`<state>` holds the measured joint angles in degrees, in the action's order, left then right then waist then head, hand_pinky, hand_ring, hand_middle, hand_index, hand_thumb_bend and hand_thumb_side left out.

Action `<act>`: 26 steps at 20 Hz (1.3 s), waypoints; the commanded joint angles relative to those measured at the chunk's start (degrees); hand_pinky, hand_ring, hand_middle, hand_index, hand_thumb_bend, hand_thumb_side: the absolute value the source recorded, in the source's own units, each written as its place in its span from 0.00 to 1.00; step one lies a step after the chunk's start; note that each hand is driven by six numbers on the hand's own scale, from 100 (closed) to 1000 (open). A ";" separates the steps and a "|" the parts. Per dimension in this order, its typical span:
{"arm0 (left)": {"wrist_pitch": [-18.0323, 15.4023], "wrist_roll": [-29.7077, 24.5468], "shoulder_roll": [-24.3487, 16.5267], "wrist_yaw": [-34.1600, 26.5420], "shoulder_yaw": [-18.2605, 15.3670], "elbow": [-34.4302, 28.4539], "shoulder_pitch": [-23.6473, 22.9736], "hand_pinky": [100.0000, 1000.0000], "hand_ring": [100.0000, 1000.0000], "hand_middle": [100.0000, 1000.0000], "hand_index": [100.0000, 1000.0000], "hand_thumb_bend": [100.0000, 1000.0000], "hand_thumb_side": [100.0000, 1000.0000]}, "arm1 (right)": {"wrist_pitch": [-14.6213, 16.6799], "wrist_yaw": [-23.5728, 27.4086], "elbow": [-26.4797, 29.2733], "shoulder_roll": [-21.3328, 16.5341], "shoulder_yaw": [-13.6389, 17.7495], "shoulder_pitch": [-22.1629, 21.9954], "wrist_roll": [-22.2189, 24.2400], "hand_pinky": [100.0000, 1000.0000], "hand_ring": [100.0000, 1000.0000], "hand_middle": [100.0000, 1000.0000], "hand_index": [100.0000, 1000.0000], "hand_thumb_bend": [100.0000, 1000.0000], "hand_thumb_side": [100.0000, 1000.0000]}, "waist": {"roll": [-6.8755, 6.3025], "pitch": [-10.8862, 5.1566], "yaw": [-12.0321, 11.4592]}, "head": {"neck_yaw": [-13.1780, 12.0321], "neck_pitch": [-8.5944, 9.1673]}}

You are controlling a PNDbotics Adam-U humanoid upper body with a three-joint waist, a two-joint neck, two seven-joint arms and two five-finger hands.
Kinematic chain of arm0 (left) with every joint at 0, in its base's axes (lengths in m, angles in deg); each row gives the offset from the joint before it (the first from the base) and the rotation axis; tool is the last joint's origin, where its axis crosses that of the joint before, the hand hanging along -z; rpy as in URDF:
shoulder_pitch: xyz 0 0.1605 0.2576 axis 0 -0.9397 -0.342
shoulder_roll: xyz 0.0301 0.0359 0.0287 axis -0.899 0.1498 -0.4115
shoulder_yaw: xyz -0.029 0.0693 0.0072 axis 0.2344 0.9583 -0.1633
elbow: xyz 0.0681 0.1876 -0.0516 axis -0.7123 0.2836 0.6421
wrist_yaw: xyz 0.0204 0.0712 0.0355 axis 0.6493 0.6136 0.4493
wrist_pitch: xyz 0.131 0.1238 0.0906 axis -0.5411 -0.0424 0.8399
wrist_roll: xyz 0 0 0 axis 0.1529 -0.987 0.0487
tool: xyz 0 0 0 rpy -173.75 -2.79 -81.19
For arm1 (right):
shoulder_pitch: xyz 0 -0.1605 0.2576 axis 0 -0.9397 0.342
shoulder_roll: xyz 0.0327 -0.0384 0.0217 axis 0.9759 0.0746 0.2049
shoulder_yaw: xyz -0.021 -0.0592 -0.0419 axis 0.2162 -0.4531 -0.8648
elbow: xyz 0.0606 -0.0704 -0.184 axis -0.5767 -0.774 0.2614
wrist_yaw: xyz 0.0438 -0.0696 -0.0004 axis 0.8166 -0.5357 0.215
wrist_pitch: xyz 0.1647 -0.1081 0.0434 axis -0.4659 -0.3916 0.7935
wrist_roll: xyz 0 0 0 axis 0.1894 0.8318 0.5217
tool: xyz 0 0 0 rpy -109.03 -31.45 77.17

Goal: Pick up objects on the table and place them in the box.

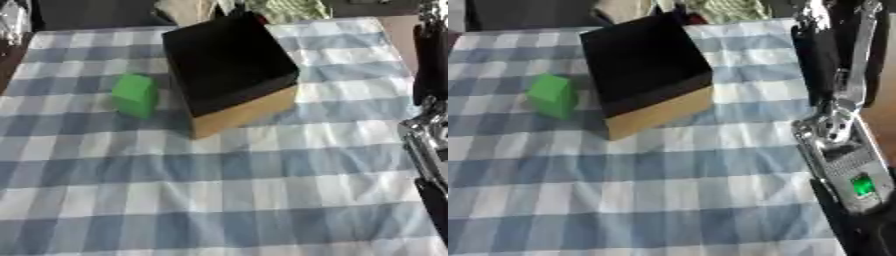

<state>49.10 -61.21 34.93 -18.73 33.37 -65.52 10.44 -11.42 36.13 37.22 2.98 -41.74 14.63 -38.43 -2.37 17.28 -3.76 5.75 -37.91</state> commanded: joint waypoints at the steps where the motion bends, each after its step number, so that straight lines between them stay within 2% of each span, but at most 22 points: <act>1: 4.63 -6.69 -4.49 1.59 1.03 -0.23 2.19 0.91 0.88 0.81 0.96 0.11 0.00 | 0.02 -0.22 0.87 -1.46 0.03 0.75 0.32 0.83 0.72 0.63 0.77 0.00 0.55 | -0.09 -1.37 0.12 | 0.07 -0.31; 4: 6.55 -14.07 -5.69 4.35 2.56 2.15 4.59 0.93 0.90 0.84 0.95 0.21 0.00 | -0.01 -0.15 0.87 -1.45 -0.08 0.76 0.51 0.83 0.72 0.63 0.77 0.00 0.55 | -0.20 -1.54 0.21 | 0.01 -0.27; 7: 6.11 -22.36 -6.58 8.74 4.11 5.30 7.07 0.94 0.91 0.87 0.99 0.38 0.00 | -0.03 -0.08 0.87 -1.50 -0.14 0.69 0.61 0.83 0.72 0.62 0.77 0.00 0.56 | -0.32 -1.67 0.33 | -0.12 -0.32; 10: 4.84 -30.10 -6.55 13.25 5.44 8.64 9.55 0.95 0.92 0.88 1.00 0.43 0.00 | -0.06 0.01 0.87 -1.52 -0.25 0.60 0.68 0.83 0.72 0.62 0.77 0.00 0.56 | -0.44 -1.74 0.42 | -0.24 -0.34; 12: 4.31 -33.79 -5.97 15.48 5.96 10.79 11.14 0.95 0.92 0.89 1.00 0.39 0.00 | -0.09 0.07 0.87 -1.53 -0.29 0.55 0.71 0.83 0.72 0.62 0.77 0.00 0.56 | -0.49 -1.81 0.47 | -0.26 -0.29; 14: 4.48 -36.50 -5.11 16.19 6.43 13.08 12.76 0.94 0.91 0.88 1.00 0.38 0.00 | -0.12 0.11 0.87 -1.53 -0.33 0.48 0.75 0.83 0.72 0.62 0.77 0.00 0.56 | -0.54 -1.85 0.49 | -0.23 -0.25; 20: 5.11 -40.81 -2.81 17.27 8.44 18.51 16.91 0.92 0.90 0.84 0.96 0.49 0.00 | -0.15 0.26 0.87 -1.46 -0.47 0.31 0.69 0.83 0.72 0.62 0.77 0.00 0.56 | -0.70 -1.90 0.63 | -0.25 -0.34; 24: 2.83 -45.32 -1.09 18.43 10.03 22.21 19.42 0.92 0.90 0.85 0.97 0.61 0.01 | -0.21 0.37 0.87 -1.41 -0.63 0.21 0.74 0.83 0.72 0.62 0.77 0.00 0.56 | -0.80 -1.90 0.76 | -0.45 -0.34; 26: 1.17 -47.62 -0.22 19.22 10.43 24.05 20.58 0.92 0.89 0.84 0.97 0.63 0.00 | -0.21 0.43 0.87 -1.35 -0.68 0.14 0.78 0.83 0.72 0.62 0.77 0.00 0.56 | -0.86 -1.92 0.82 | -0.55 -0.24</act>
<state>50.60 -107.07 35.36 -0.02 43.96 -42.09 29.64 -11.64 36.34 37.22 2.89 -42.50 14.26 -37.72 -3.28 16.74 -2.90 5.40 -38.14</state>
